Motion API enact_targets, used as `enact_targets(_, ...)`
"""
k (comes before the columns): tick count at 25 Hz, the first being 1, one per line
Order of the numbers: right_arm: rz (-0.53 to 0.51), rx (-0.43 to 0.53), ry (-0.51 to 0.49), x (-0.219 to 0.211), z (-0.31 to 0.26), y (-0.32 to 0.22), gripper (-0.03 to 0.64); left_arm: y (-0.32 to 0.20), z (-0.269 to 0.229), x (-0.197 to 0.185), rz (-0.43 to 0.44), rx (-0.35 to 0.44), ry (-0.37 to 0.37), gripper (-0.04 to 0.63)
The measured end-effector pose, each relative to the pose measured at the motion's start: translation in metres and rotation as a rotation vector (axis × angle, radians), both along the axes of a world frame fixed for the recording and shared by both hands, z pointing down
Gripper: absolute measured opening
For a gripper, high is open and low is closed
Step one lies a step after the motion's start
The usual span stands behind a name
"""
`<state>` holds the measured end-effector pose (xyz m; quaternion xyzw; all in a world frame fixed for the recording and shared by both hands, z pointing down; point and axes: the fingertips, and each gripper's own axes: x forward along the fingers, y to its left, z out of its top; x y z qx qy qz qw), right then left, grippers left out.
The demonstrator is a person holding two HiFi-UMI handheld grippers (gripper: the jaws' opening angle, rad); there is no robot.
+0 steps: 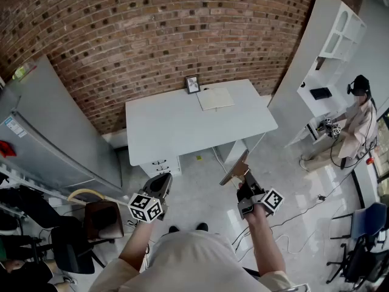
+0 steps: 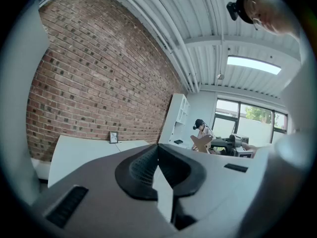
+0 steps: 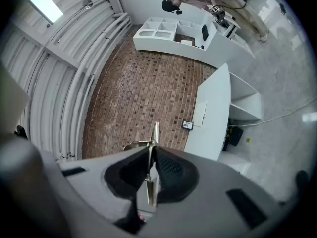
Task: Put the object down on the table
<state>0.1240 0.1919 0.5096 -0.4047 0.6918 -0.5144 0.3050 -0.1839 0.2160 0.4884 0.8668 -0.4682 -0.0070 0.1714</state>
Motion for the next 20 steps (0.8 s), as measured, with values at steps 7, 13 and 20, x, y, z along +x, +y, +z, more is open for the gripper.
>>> enact_targets(7,-0.006,0.003,0.001,-0.002,0.000,-0.002,0.029,-0.001,0.003,-0.001,-0.005,-0.003,0.001,-0.006)
enact_targets(13,-0.012,0.004,-0.013,0.000,0.000,-0.006,0.029,-0.003,0.005,0.002,-0.011,-0.010,0.002,-0.006)
enact_targets(20,-0.017,-0.010,-0.032,0.013,0.010,-0.012,0.029,-0.007,0.010,0.011,-0.022,-0.020,-0.005,-0.006)
